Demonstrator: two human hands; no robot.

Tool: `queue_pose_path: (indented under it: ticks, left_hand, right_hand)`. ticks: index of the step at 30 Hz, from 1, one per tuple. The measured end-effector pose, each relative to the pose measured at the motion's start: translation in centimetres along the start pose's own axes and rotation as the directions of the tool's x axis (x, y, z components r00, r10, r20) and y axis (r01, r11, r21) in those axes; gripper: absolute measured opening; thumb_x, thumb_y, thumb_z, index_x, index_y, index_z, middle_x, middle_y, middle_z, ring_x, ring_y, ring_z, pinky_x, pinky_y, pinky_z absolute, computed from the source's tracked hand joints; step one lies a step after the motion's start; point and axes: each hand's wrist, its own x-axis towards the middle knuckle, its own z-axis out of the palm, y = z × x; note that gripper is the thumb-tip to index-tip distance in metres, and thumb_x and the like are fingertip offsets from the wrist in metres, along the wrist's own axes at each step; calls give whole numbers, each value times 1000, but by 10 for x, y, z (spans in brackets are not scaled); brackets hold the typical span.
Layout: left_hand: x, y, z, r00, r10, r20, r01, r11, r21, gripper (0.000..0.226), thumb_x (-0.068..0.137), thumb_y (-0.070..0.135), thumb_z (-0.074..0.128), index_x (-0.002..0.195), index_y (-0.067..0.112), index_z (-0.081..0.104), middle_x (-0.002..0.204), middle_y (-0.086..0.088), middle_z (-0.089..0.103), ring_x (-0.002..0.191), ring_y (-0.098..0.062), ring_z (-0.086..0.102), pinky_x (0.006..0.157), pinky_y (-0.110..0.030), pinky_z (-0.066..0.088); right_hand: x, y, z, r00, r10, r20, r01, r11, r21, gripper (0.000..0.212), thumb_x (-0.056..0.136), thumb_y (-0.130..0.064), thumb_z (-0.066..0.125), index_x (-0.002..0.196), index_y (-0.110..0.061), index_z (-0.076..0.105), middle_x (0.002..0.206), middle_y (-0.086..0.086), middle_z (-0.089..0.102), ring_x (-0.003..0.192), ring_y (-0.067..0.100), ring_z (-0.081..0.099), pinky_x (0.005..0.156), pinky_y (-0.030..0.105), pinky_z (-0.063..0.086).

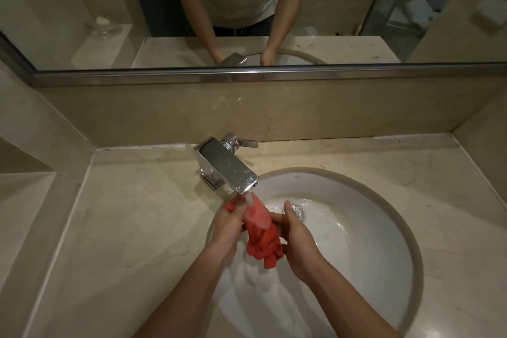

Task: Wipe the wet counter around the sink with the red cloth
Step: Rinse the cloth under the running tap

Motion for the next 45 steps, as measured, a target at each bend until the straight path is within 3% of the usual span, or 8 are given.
queue_pose_path:
  ticks: [7, 12, 15, 21, 28, 38, 42, 45]
  left_hand:
    - [11, 2, -4, 999, -46, -10, 47, 993, 105, 23, 89, 38, 57, 97, 25, 74, 89, -2, 77, 87, -23, 71, 81, -39, 53]
    - [11, -3, -5, 1000, -8, -19, 12, 977, 211, 30, 90, 46, 47, 97, 32, 72, 85, -8, 75, 76, -26, 72, 69, -42, 55]
    - [8, 0, -6, 1000, 18, -25, -15, 994, 112, 34, 100, 37, 45, 94, 22, 75, 93, -10, 76, 88, -28, 72, 82, -43, 54]
    - [-3, 7, -15, 997, 83, 7, -83, 986, 147, 50, 105, 37, 36, 96, 3, 71, 78, -9, 75, 70, -16, 69, 67, -28, 51]
    - [-20, 6, -14, 997, 74, 0, -74, 997, 15, 44, 88, 42, 64, 94, -2, 69, 74, -35, 66, 58, -47, 64, 52, -39, 52]
    - [-25, 12, -24, 979, 189, -72, -186, 981, 49, 15, 90, 17, 66, 86, 4, 74, 74, -8, 73, 66, -15, 69, 57, -22, 53]
    - [-25, 13, -31, 951, 307, -24, -278, 891, 359, 10, 87, 23, 73, 77, 24, 75, 76, 7, 74, 73, -2, 68, 66, -10, 47]
    - [-26, 6, -30, 942, 324, -86, -244, 839, 486, 35, 85, 34, 74, 53, 22, 66, 50, 4, 59, 51, -6, 54, 54, -14, 40]
  right_hand:
    - [12, -6, -3, 996, -85, -16, 85, 996, 29, 60, 106, -44, 33, 93, -5, 76, 95, 9, 76, 94, 16, 68, 82, 32, 49]
    - [15, -5, 7, 974, -224, -19, 224, 975, 10, 31, 95, -34, 65, 97, -4, 75, 92, 18, 73, 89, 24, 70, 86, 40, 55]
    - [21, -1, 11, 972, -232, -26, 232, 973, 8, 24, 83, -17, 80, 95, 1, 71, 84, 17, 72, 83, 28, 69, 84, 48, 56]
    - [24, -8, 6, 987, -159, 17, 154, 973, 174, 23, 91, -7, 68, 108, 9, 66, 94, 13, 70, 86, 19, 67, 69, 29, 57]
    - [24, -4, 19, 992, -71, 103, 27, 927, 375, 17, 92, -10, 59, 103, 0, 68, 90, 10, 68, 79, 15, 62, 58, 30, 45]
    - [33, -10, 30, 985, -43, 168, -17, 940, 341, 18, 91, 0, 53, 76, -4, 62, 76, 11, 58, 69, 21, 57, 64, 28, 48]
    - [35, -15, 24, 969, 60, 241, -161, 891, 425, 31, 100, -28, 55, 77, -8, 63, 73, 6, 63, 67, 19, 62, 72, 32, 52]
    - [41, -13, 20, 983, 95, 157, -131, 963, 236, 55, 90, -62, 58, 66, -13, 64, 62, 6, 56, 61, 24, 54, 71, 37, 47]
